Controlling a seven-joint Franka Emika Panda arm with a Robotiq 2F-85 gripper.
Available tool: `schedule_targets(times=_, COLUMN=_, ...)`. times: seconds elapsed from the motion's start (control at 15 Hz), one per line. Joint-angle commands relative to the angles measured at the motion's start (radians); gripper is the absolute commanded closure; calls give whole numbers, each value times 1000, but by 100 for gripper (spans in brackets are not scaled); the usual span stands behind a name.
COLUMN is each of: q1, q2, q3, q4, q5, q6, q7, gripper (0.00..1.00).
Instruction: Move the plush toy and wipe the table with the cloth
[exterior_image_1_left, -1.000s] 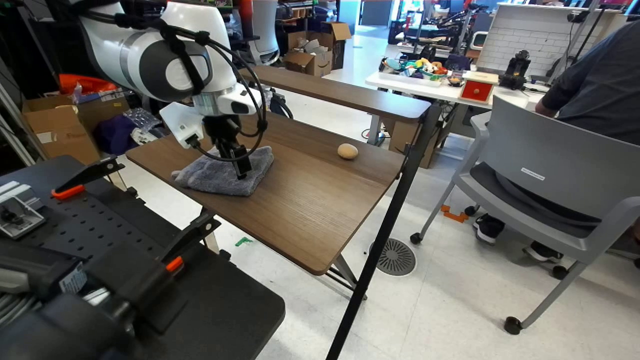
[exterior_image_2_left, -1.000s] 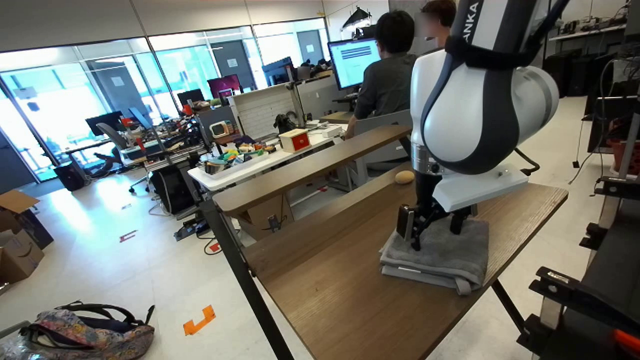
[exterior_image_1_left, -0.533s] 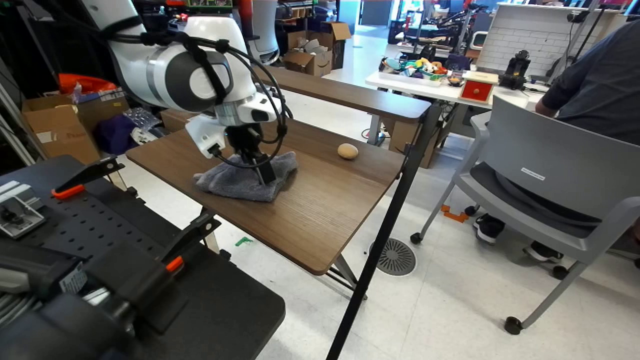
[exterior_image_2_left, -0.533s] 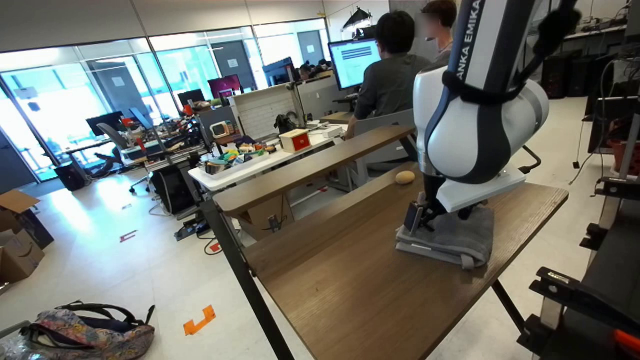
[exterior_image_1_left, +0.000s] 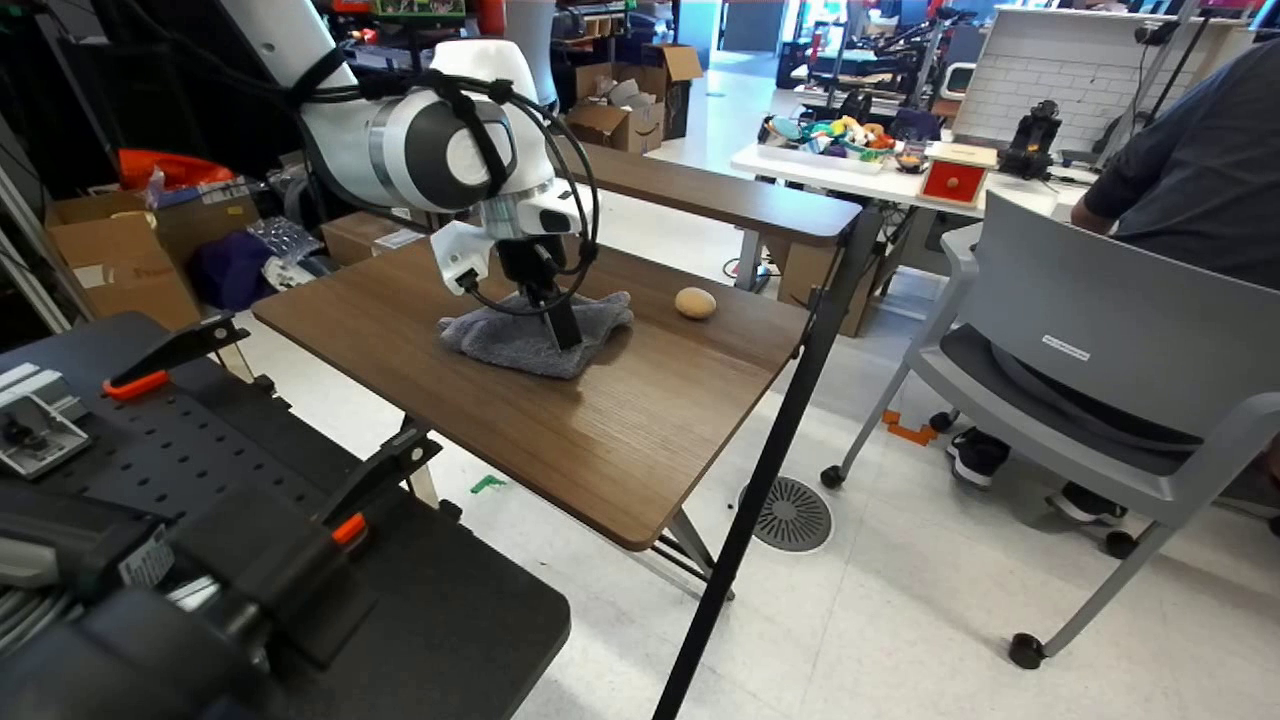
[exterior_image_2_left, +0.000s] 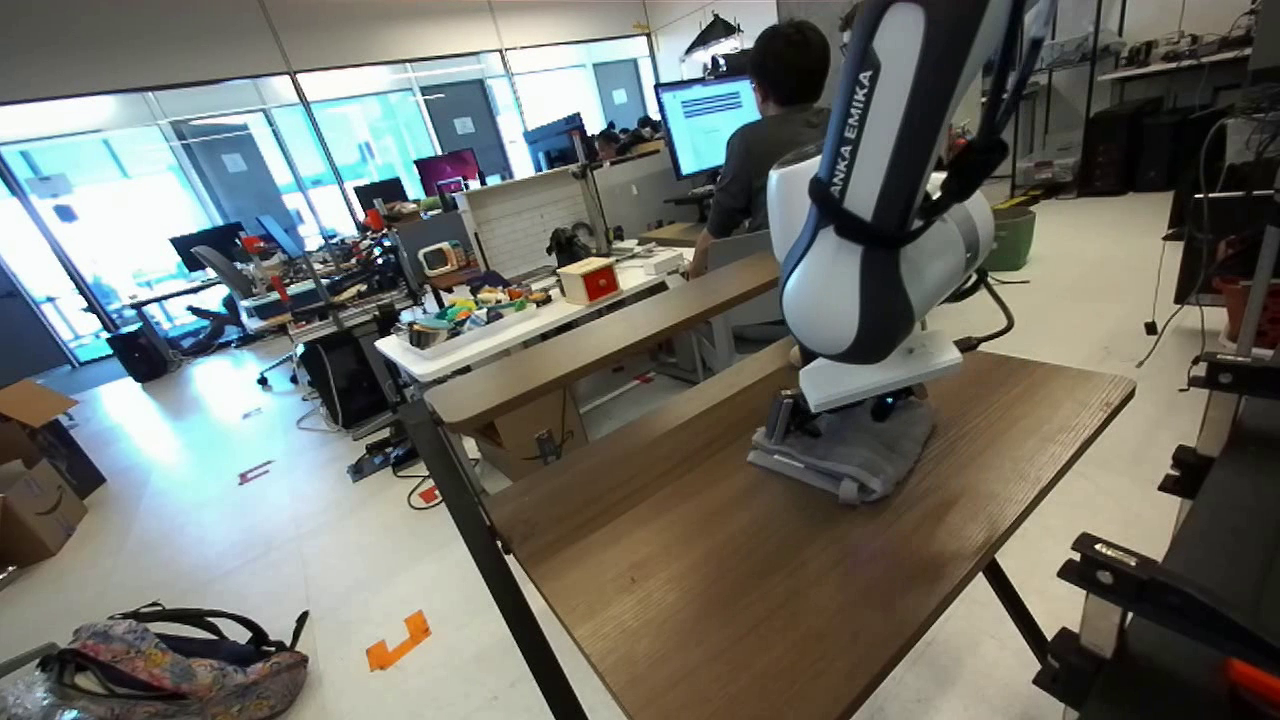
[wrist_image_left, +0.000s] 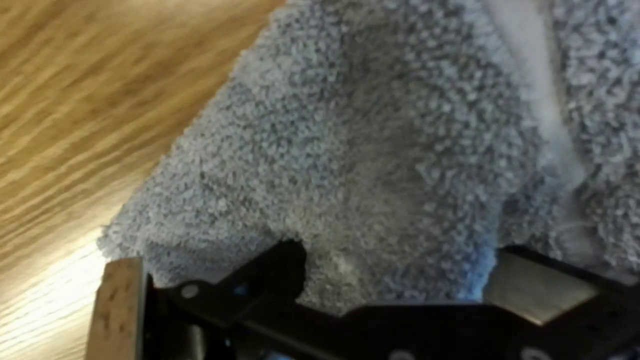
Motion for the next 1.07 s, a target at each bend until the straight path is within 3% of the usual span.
schedule_targets(times=0.0, q1=9, q2=58, q3=87, q4=105, q5=42, q6=-37, q7=49, gripper=0)
schedule_targets(times=0.2, q1=24, q2=84, q3=138, q4=146, q5=44, q6=-43, q7=91, gripper=0)
schedule_targets(times=0.47, q1=51, q2=161, q3=76, q4=255, q5=25, q6=-46, q7=180, gripper=0)
schedule_targets(times=0.73, q1=-7, q2=222, q3=18, q4=382, q5=33, q6=-96, q7=286, gripper=0)
schedule_targets(times=1.0, q1=-74, q2=236, q3=46, q4=474, q5=27, q6=-169, q7=339, gripper=0)
